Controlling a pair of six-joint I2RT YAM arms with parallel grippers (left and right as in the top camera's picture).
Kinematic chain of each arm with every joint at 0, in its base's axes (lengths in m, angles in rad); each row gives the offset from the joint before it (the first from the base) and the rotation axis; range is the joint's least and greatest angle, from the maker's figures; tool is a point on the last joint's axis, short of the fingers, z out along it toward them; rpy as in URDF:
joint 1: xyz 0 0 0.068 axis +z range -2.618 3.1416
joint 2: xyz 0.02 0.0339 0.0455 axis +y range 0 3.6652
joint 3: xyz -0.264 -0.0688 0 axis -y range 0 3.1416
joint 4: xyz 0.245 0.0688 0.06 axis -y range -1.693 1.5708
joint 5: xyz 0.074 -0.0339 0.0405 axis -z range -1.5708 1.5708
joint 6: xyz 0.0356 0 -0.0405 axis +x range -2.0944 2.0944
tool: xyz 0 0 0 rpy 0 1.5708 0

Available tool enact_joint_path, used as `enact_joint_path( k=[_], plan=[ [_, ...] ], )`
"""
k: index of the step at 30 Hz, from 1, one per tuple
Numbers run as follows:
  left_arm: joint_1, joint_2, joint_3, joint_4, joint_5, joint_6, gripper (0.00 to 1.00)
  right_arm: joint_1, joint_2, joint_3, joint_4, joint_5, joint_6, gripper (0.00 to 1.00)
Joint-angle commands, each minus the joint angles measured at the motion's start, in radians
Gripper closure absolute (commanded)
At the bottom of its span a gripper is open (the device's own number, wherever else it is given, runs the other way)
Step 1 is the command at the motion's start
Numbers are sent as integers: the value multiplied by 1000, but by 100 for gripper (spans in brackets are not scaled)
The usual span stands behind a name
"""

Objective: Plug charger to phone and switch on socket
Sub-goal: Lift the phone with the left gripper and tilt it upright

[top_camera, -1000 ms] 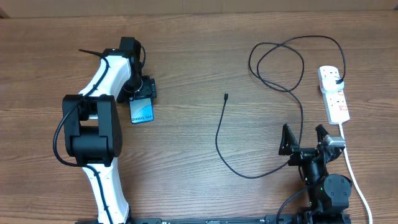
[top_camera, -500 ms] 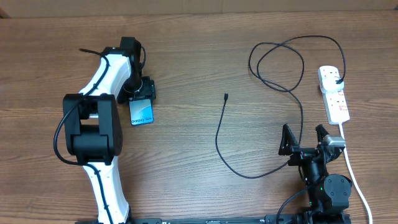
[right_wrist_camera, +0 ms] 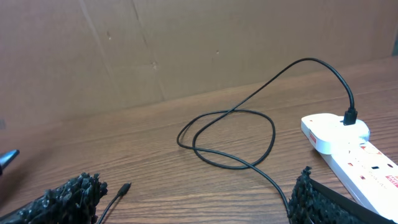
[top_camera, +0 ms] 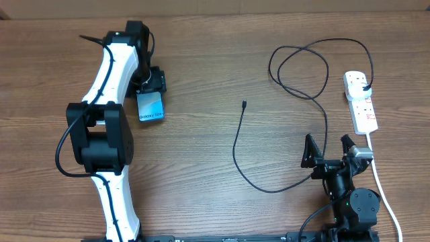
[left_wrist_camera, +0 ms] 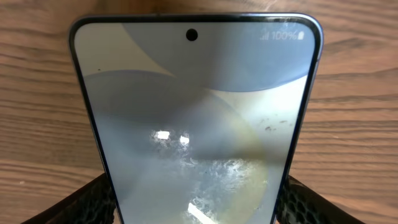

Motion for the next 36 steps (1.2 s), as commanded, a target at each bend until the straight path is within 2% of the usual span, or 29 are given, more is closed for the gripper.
enact_joint_path(
  k=[1, 8, 17, 22, 26, 36],
  plan=[
    [3, -3, 87, -22, 58, -6, 27, 6, -10, -5, 6, -1, 2, 0],
    [3, -3, 172, -31, 242, -32, 26, 6, -10, -5, 6, -1, 2, 0],
    [3, -3, 182, -31, 462, -102, 26, 6, -10, -5, 6, -1, 2, 0],
    [5, -3, 182, -30, 640, -116, 28, 6, -10, -5, 6, -1, 2, 0],
    [5, -3, 182, -30, 747, -200, 31, 6, -10, -5, 6, -1, 2, 0],
    [5, -3, 182, -33, 1005, -220, 36, 6, -10, -5, 6, -1, 2, 0]
  ],
)
